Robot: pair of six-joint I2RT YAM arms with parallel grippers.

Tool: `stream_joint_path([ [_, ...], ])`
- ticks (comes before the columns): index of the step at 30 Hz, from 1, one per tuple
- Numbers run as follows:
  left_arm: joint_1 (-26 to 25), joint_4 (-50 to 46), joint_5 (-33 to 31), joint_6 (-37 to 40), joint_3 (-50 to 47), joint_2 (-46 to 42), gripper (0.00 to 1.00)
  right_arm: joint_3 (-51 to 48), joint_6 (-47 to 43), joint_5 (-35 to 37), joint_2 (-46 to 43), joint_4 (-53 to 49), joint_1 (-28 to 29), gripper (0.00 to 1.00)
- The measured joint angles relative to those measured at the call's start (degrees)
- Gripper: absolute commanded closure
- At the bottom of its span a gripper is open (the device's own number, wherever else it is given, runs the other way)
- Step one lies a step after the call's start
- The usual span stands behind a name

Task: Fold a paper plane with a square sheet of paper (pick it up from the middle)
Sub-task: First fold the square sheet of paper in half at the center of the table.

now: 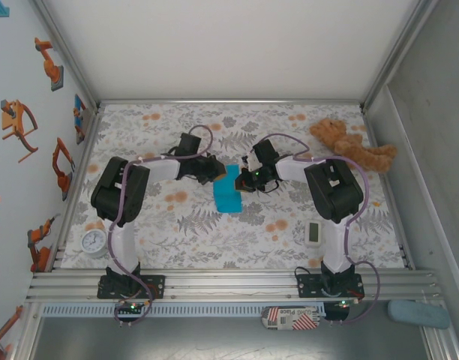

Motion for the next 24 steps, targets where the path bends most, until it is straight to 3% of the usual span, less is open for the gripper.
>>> stream_joint_path([
  [16,-1.2,-8.6,0.7,4.6,-4.7,-1.3,0.89,-0.4,-0.1,0.0,0.0,0.4,-0.2,1.0],
  [24,1.1,-11.6,-1.7,8.0,-15.2,-10.7,0.9,-1.6,-0.1,0.1,-0.5,1.7,-0.2,1.0],
])
